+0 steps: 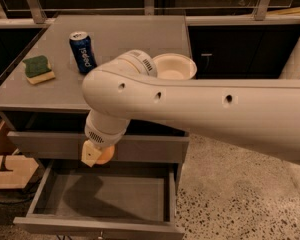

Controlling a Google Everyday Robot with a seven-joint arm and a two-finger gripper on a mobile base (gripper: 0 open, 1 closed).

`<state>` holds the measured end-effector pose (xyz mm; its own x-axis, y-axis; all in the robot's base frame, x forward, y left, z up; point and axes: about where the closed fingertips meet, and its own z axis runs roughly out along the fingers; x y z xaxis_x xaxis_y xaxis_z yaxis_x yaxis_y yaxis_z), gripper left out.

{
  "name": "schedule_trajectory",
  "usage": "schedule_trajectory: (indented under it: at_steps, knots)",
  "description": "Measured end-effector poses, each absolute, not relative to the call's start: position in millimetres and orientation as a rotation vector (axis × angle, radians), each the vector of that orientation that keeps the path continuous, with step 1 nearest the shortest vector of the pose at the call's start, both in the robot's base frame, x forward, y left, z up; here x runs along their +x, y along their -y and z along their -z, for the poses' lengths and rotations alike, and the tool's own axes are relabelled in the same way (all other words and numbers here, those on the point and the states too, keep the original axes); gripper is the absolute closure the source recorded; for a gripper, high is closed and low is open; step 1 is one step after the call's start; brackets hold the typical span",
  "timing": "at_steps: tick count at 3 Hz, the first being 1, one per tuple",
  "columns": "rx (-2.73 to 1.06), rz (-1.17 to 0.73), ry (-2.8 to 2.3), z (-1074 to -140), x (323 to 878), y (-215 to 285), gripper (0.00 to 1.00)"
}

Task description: Place orange into middle drawer

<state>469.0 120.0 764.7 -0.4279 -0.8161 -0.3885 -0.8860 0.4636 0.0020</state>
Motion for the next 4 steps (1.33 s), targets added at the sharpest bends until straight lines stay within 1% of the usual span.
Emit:
schedule_trajectory:
  at_steps: [1,2,3,4]
  knots:
    - [-1.388,-0.279,-2.407,-736,480,-125,1.00]
    - [-1.388,-0.279,-2.407,-736,480,-125,1.00]
    - [-1.362,-0.325,-2.453,-718,468,-132,1.00]
    - [-1.357,-0.389,-2.512,-676,451,-151,1.00]
